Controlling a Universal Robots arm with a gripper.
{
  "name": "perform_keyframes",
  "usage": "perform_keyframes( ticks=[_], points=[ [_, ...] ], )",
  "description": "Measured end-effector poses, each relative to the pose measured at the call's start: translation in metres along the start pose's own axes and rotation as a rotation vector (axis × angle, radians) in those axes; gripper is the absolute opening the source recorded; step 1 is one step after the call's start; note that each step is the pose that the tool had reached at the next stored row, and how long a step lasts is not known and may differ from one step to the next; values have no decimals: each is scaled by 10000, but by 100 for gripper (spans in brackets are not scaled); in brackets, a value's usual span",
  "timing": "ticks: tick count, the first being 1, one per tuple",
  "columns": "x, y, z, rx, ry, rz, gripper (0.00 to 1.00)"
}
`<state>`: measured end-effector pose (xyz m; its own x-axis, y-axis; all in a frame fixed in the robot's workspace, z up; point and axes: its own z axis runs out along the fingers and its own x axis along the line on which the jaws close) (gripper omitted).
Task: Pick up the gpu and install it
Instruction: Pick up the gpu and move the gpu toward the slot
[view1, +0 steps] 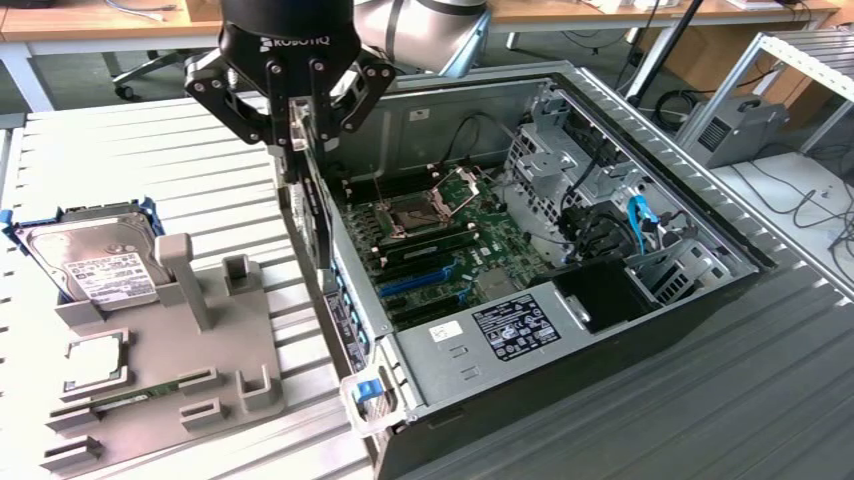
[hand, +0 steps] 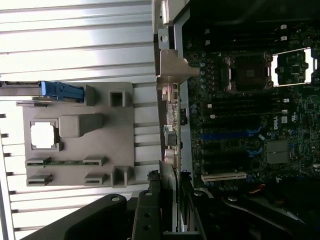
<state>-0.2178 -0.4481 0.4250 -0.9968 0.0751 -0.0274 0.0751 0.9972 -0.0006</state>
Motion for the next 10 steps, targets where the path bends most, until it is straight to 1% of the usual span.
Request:
perform_keyframes(
  ticks=[10],
  points=[
    [-27, 2, 1, 10, -1, 0, 26]
  ],
)
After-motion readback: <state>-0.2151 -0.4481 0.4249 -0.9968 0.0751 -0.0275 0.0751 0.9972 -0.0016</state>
